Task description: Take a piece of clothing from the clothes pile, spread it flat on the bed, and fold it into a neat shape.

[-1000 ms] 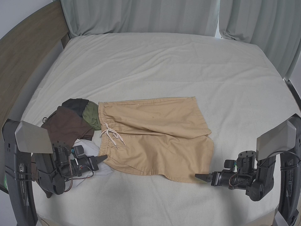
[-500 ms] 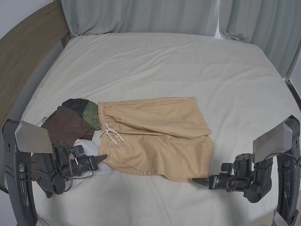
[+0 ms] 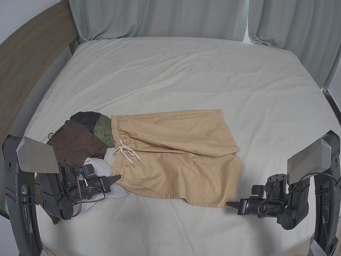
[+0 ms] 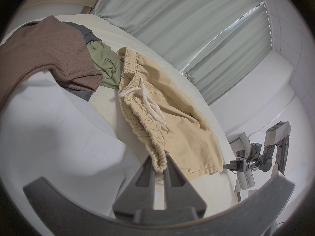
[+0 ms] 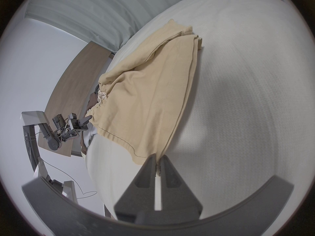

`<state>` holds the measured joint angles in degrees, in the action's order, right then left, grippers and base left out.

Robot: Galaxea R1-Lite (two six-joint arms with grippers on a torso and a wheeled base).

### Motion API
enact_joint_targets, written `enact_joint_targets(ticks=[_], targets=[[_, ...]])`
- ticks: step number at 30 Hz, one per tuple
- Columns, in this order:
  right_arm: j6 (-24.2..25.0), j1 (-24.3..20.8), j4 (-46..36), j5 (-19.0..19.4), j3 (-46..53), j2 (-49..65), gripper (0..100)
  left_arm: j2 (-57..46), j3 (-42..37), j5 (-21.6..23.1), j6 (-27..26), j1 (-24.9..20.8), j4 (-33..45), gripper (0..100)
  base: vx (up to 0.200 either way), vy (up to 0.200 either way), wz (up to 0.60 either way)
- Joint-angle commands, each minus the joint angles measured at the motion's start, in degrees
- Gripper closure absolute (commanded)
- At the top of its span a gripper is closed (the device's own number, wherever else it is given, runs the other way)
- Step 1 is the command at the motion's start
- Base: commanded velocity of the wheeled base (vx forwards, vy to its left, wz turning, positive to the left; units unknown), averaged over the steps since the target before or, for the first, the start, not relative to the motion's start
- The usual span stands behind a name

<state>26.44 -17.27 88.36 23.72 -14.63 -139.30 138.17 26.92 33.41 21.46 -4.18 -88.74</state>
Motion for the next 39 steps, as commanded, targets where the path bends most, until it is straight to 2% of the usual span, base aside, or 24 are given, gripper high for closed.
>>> enact_joint_targets(ticks=[1, 9, 11, 12, 15, 18, 24, 29, 39], targets=[[-0.07, 0.57, -0.03, 0.01, 2.68, 3.51, 100, -1.23, -1.16, 0.69, -0.01, 0.58, -0.03, 100, 0.000, 0.000, 0.00], [-1.57, 3.83, -0.12, 0.01, 5.58, 5.36, 100, -3.96, -9.78, 2.71, -0.98, 1.19, -0.03, 100, 0.000, 0.000, 0.00], [-2.45, 4.53, -0.12, 0.18, 6.02, 5.36, 100, -4.05, -11.27, 3.32, -2.47, 2.25, -0.03, 100, 0.000, 0.000, 0.00], [-3.24, 4.97, -0.12, 0.89, 6.72, 5.36, 100, -3.96, -12.85, 4.20, -5.37, 3.57, 0.05, 100, 0.000, 0.000, 0.00], [-3.50, 4.97, -0.12, 1.68, 7.86, 5.36, 100, -3.70, -15.84, 5.43, -9.77, 4.71, 0.05, 100, 0.000, 0.000, 0.00], [-3.59, 4.88, -0.12, 1.77, 8.56, 5.27, 100, -3.61, -18.39, 5.70, -10.29, 4.71, 0.05, 100, 0.000, 0.000, 0.00], [-3.85, 4.53, -0.12, 1.77, 9.97, 5.27, 100, -3.87, -20.33, 6.22, -11.26, 4.80, 0.05, 100, 0.000, 0.000, 0.00], [-6.67, 4.79, -0.12, 1.77, 11.55, 5.18, 100, -3.87, -21.82, 6.22, -13.55, 4.88, 0.05, 100, 0.000, 0.000, 0.00], [-7.11, 4.71, -0.12, 1.85, 13.40, 5.27, 100, -3.78, -23.05, 6.31, -13.72, 4.97, 0.05, 100, 0.000, 0.000, 0.00]])
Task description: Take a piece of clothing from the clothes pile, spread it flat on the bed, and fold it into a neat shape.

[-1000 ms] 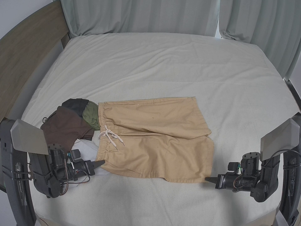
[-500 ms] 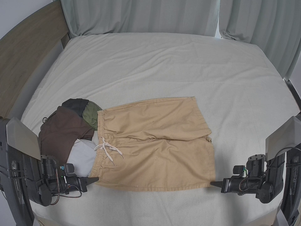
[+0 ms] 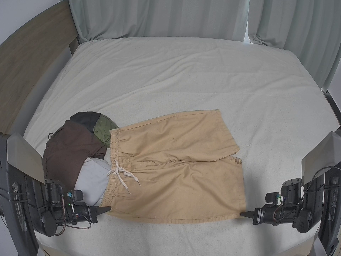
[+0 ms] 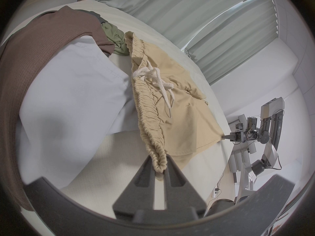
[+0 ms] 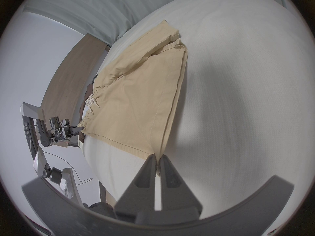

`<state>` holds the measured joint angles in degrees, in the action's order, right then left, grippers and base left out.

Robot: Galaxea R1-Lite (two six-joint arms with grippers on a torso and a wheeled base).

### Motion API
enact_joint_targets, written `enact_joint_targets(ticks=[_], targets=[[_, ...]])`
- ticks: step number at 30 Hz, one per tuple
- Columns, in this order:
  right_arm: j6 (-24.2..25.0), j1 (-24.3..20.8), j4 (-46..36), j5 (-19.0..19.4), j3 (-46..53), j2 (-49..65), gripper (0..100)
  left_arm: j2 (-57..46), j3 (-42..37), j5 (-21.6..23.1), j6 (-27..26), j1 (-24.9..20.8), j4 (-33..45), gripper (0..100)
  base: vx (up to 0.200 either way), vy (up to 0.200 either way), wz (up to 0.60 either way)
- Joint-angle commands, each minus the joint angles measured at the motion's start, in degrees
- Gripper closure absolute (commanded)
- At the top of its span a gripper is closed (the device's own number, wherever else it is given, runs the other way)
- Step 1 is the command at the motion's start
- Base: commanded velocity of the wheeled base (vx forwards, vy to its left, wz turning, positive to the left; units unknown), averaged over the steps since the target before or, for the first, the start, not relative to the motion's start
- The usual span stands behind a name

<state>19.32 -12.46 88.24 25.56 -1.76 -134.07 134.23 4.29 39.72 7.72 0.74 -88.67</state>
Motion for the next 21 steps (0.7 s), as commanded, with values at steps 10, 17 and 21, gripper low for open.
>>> enact_joint_targets(ticks=[10, 17, 21], targets=[[-0.07, -0.46, 0.01, -0.08, 1.23, 0.21, 100, 0.24, -2.71, 0.10, -1.30, -0.04, -0.01, 100, 0.000, 0.000, 0.00], [-1.57, -0.29, -0.08, -0.25, 1.67, 2.06, 100, 0.42, -4.29, 0.01, -3.50, 0.84, 0.08, 100, 0.000, 0.000, 0.00], [-1.66, -0.37, -0.17, -0.25, 1.76, 2.24, 100, 0.59, -4.29, 0.01, -3.59, 1.01, 0.08, 100, 0.000, 0.000, 0.00]])
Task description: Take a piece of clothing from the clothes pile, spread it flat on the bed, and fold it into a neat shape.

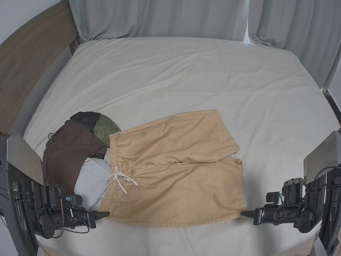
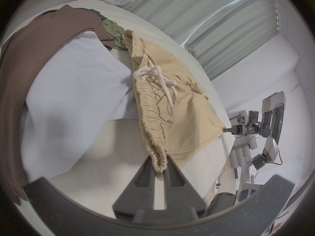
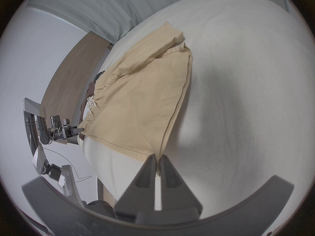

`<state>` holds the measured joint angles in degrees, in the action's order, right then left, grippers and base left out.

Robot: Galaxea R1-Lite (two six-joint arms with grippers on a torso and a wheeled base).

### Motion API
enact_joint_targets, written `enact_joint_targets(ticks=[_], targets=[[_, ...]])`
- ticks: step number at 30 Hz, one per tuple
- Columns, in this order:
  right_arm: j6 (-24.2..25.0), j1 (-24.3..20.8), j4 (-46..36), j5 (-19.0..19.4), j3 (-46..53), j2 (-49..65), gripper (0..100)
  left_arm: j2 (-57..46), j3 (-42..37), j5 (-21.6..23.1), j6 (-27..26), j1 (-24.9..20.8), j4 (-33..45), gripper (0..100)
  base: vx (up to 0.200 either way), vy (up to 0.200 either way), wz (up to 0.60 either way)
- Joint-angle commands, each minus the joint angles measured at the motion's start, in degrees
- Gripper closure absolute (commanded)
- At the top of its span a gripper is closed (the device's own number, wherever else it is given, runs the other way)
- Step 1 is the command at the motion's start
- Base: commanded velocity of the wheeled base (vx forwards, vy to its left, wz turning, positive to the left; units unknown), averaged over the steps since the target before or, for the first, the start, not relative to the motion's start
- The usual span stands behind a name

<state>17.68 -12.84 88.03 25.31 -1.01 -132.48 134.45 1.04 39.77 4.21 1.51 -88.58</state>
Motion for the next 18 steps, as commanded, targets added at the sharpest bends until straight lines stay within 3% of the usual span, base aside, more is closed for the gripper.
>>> enact_joint_targets(ticks=[1, 16, 17, 18], targets=[[0.08, 0.00, 0.04, 0.00, 1.01, 0.46, 100, 0.64, -1.04, -0.04, -0.16, 0.16, 0.07, 100, 0.000, 0.000, 0.00], [0.08, 0.18, 0.13, 0.09, 0.92, -0.15, 100, 1.69, -1.04, 0.84, -0.16, 0.16, -0.10, 100, 0.000, 0.000, 0.00], [0.08, 0.18, 0.13, 0.00, 0.92, -0.24, 100, 1.69, -1.04, 0.75, -0.16, 0.16, -0.10, 0, 0.000, 0.000, 0.00], [0.17, 0.18, 0.13, 0.09, 0.92, -0.24, 100, 1.60, -1.04, 0.66, -0.16, 0.16, -0.19, 0, 0.000, 0.000, 0.00]])
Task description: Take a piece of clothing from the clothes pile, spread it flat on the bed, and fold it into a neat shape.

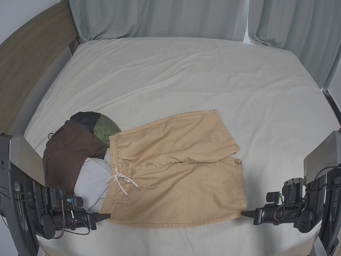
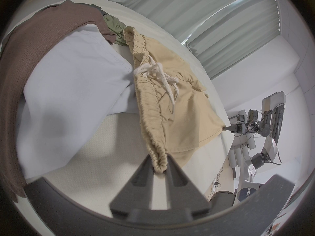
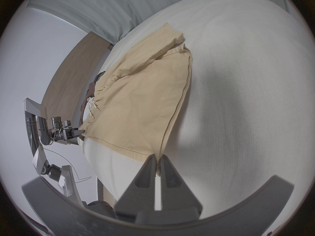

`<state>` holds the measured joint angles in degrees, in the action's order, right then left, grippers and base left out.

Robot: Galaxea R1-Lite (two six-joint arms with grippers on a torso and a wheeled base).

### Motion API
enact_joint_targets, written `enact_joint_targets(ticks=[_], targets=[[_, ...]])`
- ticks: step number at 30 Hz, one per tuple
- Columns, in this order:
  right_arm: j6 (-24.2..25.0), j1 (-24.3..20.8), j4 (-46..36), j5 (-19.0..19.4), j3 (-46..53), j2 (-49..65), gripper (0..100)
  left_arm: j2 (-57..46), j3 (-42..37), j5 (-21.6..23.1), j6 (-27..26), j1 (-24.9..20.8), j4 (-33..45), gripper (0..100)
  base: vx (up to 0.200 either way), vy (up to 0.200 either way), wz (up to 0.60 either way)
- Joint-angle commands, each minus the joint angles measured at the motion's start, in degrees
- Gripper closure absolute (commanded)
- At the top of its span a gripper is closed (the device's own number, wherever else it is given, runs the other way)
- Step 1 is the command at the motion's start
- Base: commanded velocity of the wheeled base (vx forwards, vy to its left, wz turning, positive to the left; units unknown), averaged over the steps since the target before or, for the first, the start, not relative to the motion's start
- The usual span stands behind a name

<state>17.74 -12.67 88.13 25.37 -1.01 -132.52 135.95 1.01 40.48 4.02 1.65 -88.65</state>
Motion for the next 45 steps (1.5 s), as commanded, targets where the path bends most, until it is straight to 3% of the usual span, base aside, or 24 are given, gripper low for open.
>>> enact_joint_targets(ticks=[1, 2, 28, 29, 45], targets=[[0.19, 0.01, 0.12, 0.03, 0.92, -0.10, 100, 0.02, -1.01, -0.06, 0.11, 0.02, -0.03, 0, 0.000, 0.000, 0.00], [0.19, -0.08, 0.12, -0.06, 0.75, -0.10, 0, -0.16, -1.01, -0.06, 0.20, -0.06, -0.12, 0, 0.000, 0.000, 0.00], [0.10, 1.06, 0.20, -0.06, 0.66, 0.51, 0, 1.60, 1.89, -0.06, 0.64, 0.82, -0.12, 0, 0.000, 0.000, 0.00], [0.10, 1.06, 0.20, -0.06, 0.66, 0.51, 0, 1.69, 2.15, -0.06, 0.64, 0.82, -0.12, 100, 0.000, 0.000, 0.00], [0.10, -1.04, 0.20, 0.82, 0.92, -0.19, 0, 3.45, 3.56, 0.12, 0.46, 0.55, -0.12, 100, 0.000, 0.000, 0.00]])
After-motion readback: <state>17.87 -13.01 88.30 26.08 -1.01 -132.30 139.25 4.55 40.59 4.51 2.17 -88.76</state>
